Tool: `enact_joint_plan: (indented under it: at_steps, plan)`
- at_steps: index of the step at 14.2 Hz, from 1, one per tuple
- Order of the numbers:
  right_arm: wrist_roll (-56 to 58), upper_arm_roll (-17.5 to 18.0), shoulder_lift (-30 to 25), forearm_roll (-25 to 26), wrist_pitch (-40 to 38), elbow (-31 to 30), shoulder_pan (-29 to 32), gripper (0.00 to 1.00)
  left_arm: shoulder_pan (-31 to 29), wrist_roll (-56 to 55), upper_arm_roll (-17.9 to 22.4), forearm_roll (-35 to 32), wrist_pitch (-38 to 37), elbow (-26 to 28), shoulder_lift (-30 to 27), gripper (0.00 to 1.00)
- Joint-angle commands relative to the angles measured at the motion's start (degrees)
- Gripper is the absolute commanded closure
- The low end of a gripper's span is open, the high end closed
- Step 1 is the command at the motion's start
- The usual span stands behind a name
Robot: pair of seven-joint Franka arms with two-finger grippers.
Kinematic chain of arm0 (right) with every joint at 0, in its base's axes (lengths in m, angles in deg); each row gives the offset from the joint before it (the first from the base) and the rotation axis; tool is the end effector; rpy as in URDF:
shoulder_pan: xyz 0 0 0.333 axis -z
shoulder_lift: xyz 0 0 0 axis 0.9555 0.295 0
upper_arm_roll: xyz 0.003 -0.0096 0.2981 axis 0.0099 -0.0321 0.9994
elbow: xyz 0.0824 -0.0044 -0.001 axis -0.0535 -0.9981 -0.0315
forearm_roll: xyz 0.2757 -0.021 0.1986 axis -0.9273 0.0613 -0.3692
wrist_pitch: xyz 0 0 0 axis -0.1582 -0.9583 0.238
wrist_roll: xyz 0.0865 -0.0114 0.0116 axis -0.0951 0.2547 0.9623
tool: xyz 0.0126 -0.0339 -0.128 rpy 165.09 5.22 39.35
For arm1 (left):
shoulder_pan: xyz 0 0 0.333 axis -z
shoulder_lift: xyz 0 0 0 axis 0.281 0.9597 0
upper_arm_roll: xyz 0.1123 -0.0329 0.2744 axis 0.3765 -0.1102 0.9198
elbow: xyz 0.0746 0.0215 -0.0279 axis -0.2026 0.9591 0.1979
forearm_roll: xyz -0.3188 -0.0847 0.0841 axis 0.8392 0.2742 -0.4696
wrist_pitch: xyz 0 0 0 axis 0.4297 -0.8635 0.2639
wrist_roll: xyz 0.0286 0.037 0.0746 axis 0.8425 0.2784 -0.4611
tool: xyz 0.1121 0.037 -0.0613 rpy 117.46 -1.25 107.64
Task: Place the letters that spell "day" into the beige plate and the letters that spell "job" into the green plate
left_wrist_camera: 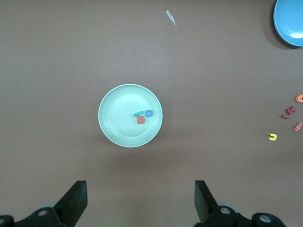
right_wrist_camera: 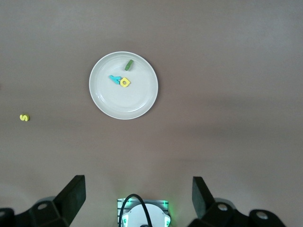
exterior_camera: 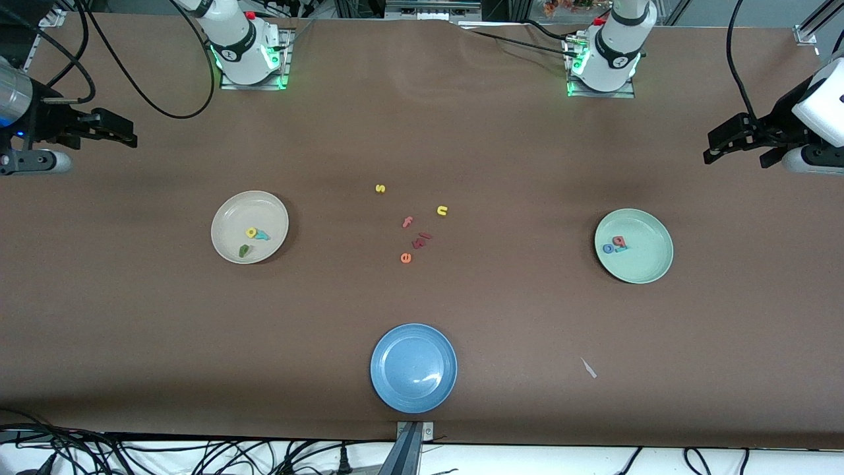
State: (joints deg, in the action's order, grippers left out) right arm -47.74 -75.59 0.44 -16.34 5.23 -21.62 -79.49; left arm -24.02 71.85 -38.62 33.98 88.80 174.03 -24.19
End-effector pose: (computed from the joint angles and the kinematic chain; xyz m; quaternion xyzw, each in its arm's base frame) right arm 0.4882 0.0071 0.5534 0.9953 0.0132 -0.0955 0.0061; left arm 0.4922 -0.0147 0.5718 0.9993 -0.0101 -0.0173 0.0304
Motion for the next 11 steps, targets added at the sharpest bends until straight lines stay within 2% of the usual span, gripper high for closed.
enact_joint_plan:
  at_steps: [1,4,11]
  plan:
    - [-1.16,2.99,-0.17,-0.01,1.16,-0.2,2.94,0.0,-0.12,0.5,-0.19,-1.09,0.19,-0.06,-0.14,0.0]
    - [-1.43,3.08,-0.43,0.08,3.53,-1.52,4.09,0.0,-0.12,0.41,-0.19,-1.09,0.19,-0.06,-0.05,0.0]
    - [-1.25,3.08,0.45,-0.36,3.27,-0.9,4.27,0.0,-0.04,0.41,-0.19,-1.18,0.19,-0.06,-0.05,0.0]
